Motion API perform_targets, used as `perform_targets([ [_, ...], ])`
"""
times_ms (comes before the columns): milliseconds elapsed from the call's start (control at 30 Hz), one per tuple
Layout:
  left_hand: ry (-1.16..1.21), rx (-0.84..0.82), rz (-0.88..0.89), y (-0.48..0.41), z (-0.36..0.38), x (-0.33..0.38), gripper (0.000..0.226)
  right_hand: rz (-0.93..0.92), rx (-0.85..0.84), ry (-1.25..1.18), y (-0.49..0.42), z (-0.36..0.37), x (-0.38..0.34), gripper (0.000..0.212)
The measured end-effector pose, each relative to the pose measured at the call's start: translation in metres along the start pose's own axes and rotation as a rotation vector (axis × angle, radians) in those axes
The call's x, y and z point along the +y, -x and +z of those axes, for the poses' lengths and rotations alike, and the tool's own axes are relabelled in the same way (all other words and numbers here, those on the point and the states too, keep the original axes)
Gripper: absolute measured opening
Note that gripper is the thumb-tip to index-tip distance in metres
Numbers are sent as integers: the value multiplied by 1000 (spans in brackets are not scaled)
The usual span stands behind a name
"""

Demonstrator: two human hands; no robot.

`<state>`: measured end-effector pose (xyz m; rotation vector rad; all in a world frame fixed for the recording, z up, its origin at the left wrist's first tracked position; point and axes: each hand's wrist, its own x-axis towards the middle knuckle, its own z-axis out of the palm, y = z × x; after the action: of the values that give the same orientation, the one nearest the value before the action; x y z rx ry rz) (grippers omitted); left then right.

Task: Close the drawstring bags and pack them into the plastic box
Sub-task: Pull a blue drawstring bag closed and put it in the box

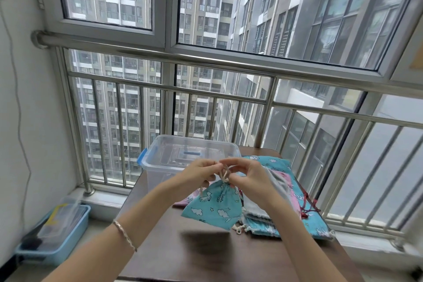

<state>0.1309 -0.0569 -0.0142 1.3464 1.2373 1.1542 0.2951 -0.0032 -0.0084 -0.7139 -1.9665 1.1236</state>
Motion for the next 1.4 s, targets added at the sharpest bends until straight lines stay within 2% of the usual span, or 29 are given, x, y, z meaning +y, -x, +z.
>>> perform_targets([
  [100,33,7,11,1,-1,-2,22,-10,11,-16,-1,-1,4,27],
  [267,-85,57,38,0,8,-1,20,-12,19,66,-3,3,9,18],
  [467,-92,90,35,1,8,3,26,21,-60,61,-2,-5,7,21],
  [600,-100,120,24,0,6,0,21,0,-94,83,-1,-10,6,26],
  [700,-102,125,29,0,6,-1,20,-25,-74,74,-1,-8,10,25],
  [767,-122,112,32,0,9,-1,22,-57,-30,69,-1,-4,14,17],
  [833,-118,114,40,2,14,1,22,-63,1,10,0,0,17,17],
  [1067,-185,121,13,6,8,-5,22,237,-38,-536,1,-10,11,62],
  [1200,-205,130,59,6,4,-6,17,272,-78,-623,0,-16,11,69],
  [1300,-337,168,87,6,-1,-8,15,308,40,-635,-1,-17,17,70],
  [1400,-472,193,106,9,-7,-7,11,369,157,-716,-1,-20,28,61],
])
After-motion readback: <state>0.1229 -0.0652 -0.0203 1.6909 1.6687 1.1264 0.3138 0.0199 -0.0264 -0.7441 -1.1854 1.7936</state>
